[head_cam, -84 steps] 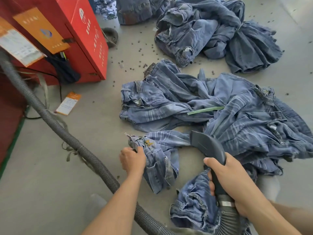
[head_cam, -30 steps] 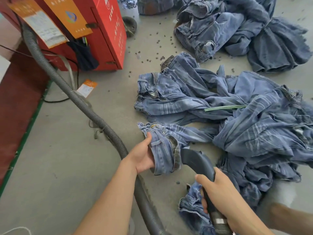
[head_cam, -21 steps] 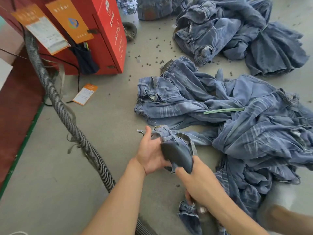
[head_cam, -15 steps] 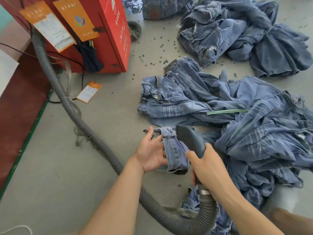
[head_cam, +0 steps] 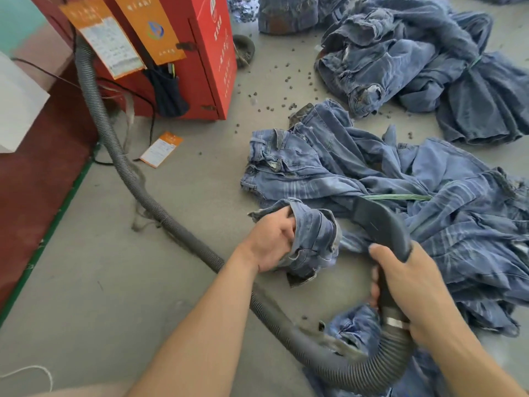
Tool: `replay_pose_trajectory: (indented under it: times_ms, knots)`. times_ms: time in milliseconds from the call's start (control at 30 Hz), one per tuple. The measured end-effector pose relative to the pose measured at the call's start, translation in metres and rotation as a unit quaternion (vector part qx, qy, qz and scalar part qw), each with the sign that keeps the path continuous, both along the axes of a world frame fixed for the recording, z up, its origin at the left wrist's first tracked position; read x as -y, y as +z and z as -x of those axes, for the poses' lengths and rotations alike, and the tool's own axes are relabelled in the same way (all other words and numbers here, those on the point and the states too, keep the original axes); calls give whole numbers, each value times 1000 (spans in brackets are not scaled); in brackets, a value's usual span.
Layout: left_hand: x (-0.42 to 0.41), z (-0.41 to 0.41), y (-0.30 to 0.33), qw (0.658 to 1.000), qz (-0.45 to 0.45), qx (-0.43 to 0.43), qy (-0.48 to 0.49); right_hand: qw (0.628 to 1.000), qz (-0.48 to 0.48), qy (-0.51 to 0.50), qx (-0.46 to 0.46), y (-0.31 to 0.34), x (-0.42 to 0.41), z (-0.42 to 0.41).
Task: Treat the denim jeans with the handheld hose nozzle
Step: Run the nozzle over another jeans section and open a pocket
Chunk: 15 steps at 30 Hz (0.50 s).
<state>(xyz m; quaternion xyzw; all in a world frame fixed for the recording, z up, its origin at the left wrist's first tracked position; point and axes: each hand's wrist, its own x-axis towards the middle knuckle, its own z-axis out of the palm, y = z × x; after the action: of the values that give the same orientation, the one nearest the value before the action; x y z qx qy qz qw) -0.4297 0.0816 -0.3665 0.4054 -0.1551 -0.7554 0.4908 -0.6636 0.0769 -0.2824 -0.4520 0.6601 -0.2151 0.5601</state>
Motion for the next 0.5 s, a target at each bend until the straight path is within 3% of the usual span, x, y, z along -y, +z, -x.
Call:
replay_pose_trajectory:
  times_ms: [67,100,200,233,267,300,367,400,467,500]
  knots:
    - [21,4,5,982,43,148,-105,999,-40,2,6,8,-10,17]
    - [30,7,10,972,59,172,-146,998,-60,7,2,11,-14,23]
    - [57,23,12,986,29,101,-127,996,-85,14,-25,14,-17,34]
    - [67,32,7,987,16,111,-112,995,-83,13,-46,14,-15,38]
    - [77,38,1,976,30,184,-114,994,-79,14,-72,13,-14,40]
    - [86,41,-2,939,66,304,-146,992,-76,16,-100,12,-13,43]
    - [104,41,-14,801,134,537,-229,988,-76,1,-133,8,-7,48]
    - [108,39,-23,763,142,593,-216,987,-80,-7,-142,5,-3,50]
    - [104,29,-44,734,110,668,-48,984,-82,-10,-158,-2,3,54]
    - [96,25,-58,706,40,704,66,983,-88,-10,-160,-6,7,54]
